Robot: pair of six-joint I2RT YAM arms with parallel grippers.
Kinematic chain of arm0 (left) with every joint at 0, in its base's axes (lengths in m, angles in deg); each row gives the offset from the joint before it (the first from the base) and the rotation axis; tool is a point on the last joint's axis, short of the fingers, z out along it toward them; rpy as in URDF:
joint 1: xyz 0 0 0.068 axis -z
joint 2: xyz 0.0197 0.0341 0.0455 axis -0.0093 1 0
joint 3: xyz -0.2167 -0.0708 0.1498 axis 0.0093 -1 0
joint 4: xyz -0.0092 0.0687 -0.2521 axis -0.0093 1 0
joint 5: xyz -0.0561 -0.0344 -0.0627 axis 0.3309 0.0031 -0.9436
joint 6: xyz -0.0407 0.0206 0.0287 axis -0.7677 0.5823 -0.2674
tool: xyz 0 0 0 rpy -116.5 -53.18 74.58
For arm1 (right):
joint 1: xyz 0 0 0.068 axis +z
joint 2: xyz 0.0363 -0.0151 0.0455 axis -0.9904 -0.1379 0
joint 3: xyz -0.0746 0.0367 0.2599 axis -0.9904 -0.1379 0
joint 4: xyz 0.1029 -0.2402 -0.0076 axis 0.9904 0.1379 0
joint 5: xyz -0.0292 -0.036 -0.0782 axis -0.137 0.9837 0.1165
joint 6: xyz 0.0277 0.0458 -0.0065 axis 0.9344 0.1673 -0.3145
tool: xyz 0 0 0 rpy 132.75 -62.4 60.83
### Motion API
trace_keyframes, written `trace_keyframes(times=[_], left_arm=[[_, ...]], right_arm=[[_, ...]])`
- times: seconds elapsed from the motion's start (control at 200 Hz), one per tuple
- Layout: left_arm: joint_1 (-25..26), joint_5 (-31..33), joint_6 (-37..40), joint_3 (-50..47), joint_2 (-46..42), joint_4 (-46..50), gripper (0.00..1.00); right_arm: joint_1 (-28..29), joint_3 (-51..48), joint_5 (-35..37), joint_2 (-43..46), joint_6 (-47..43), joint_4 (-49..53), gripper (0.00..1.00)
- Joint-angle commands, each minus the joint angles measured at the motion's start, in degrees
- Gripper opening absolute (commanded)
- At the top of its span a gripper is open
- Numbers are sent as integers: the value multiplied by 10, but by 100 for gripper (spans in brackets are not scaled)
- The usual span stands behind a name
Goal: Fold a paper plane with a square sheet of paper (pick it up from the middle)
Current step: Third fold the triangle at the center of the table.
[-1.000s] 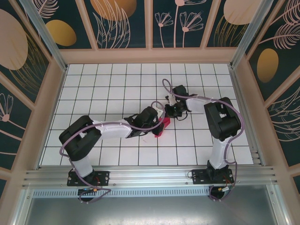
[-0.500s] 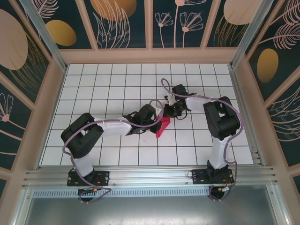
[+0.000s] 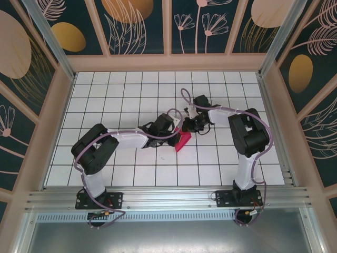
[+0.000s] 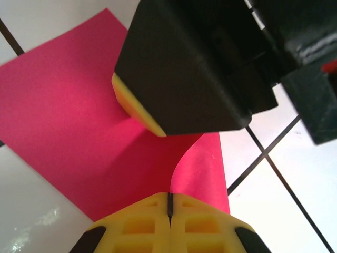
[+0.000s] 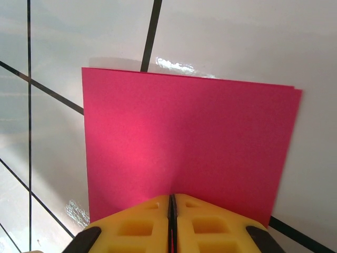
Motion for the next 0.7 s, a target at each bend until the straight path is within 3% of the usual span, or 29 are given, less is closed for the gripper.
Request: trace_keyframes(times=[0.0,0.34,0.696], left_arm=[[-4,-8,16,14,10,6,0],[-4,-4,-6,2,16,-1,1],[-4,-59,-93,-29,5,-56,4]], right_arm=[[6,3,-9,-19,-1,16,11],[6,6,-7,-17,2,17,12],[7,-2,-12,-8,17,3,12]])
